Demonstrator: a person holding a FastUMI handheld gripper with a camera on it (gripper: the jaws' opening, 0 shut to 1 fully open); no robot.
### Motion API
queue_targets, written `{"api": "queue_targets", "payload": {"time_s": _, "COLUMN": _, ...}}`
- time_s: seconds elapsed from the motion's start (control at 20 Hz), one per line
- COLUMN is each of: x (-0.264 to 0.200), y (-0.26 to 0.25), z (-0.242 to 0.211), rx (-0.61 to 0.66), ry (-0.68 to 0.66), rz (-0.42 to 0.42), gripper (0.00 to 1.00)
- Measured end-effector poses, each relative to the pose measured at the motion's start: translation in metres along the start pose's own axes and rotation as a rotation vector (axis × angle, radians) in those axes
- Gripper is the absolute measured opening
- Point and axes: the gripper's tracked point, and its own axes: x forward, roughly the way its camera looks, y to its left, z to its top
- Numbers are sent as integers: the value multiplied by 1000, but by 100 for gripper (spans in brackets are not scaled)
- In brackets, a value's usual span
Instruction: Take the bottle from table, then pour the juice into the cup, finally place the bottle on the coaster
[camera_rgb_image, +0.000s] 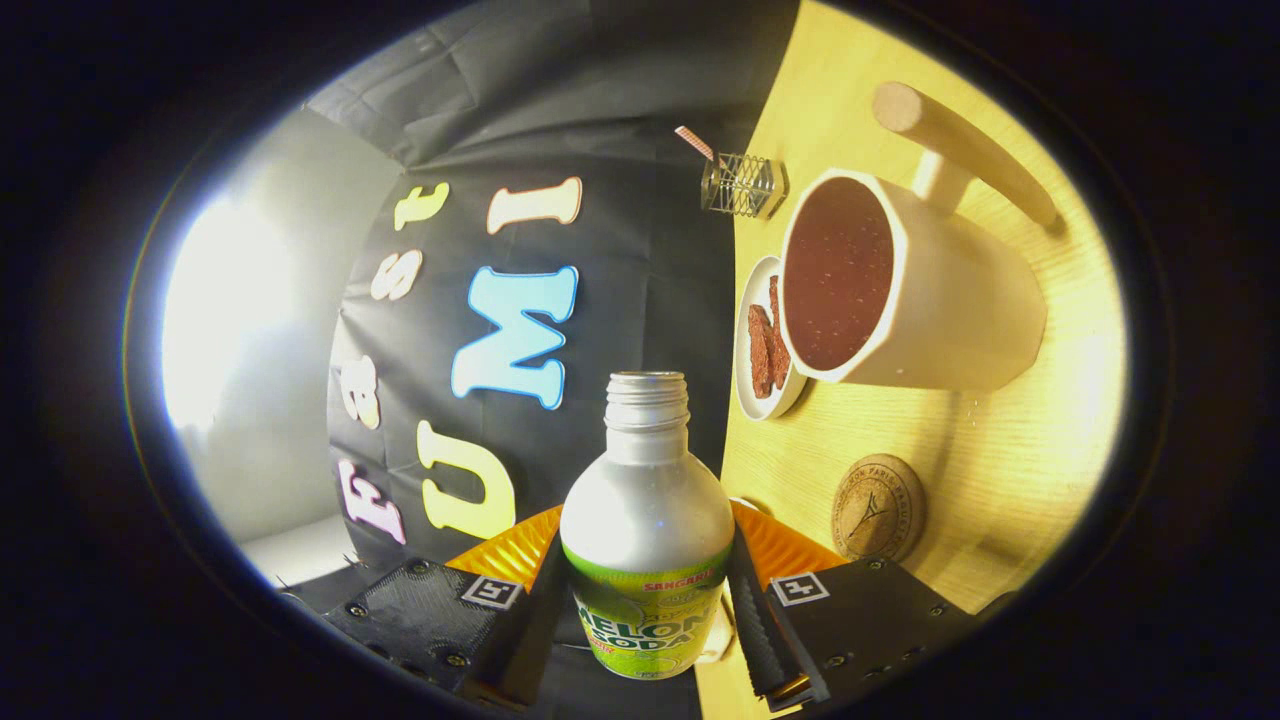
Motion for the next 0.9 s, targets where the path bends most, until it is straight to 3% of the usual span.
{"api": "queue_targets", "payload": {"time_s": 0.9, "x": -2, "y": 3, "z": 12, "rx": 234, "ry": -68, "rz": 35, "gripper": 75}}
